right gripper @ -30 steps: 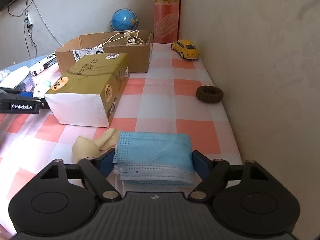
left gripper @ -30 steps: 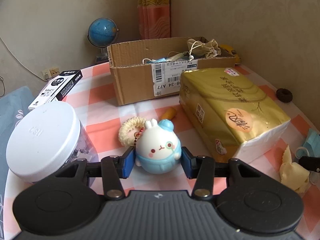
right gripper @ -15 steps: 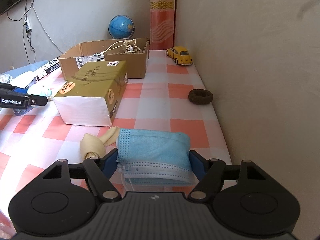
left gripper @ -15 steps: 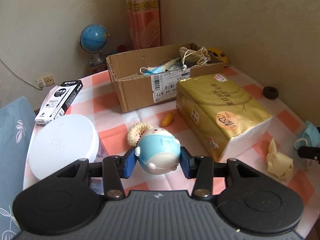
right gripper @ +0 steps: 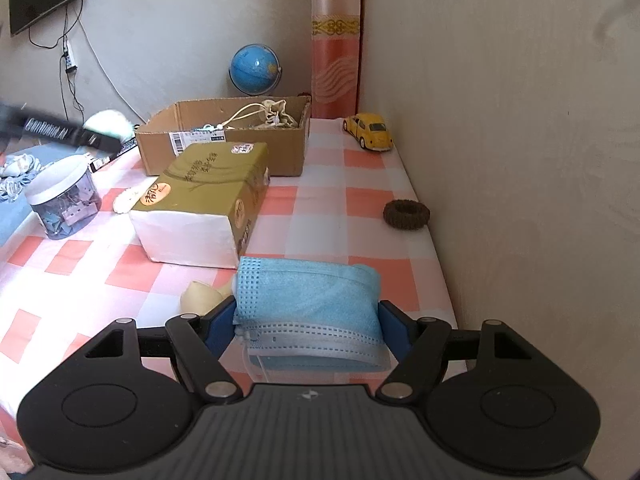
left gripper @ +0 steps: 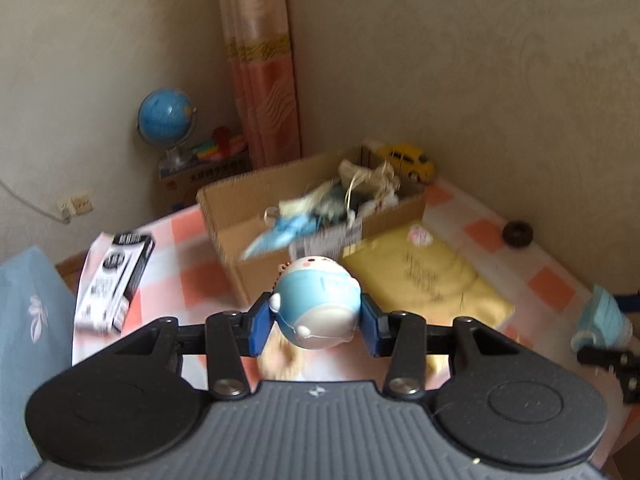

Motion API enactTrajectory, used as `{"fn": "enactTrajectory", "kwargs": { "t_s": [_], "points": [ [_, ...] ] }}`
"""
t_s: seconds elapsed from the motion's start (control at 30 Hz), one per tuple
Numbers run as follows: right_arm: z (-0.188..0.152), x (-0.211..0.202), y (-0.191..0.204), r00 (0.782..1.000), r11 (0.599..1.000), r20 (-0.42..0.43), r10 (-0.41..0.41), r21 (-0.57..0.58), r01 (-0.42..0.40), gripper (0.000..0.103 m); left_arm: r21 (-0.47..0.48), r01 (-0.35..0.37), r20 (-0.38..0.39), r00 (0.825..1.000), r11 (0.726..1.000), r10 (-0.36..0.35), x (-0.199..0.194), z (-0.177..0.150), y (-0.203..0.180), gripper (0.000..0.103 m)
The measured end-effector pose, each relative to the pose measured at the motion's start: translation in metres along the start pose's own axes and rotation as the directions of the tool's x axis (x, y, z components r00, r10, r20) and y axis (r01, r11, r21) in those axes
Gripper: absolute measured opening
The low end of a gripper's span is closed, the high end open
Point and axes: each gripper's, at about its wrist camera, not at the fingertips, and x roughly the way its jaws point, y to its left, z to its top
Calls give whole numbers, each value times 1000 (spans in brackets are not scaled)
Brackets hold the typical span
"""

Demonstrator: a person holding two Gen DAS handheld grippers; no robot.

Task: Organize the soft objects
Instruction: 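Carry the white-and-blue bunny toy into the box and open the left tool, then carry the folded blue face mask into the box and open the right tool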

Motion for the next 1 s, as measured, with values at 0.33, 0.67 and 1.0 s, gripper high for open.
{"fn": "enactTrajectory", "kwargs": {
  "t_s": [0.33,0.67,1.0],
  "points": [
    [5,-2,-4,1000,1000,13,9,10,-9,78,40,24,62,998,999,-26,43,77,-7,44],
    [10,0,-11,1000,1000,13,-5,19,5,78,8,55,28,998,998,-56,106,111,-16,73],
    [12,0,-12,1000,1000,17,-5,23,4,78,-22,38,-10,999,999,-38,89,71,-6,92]
  ]
}}
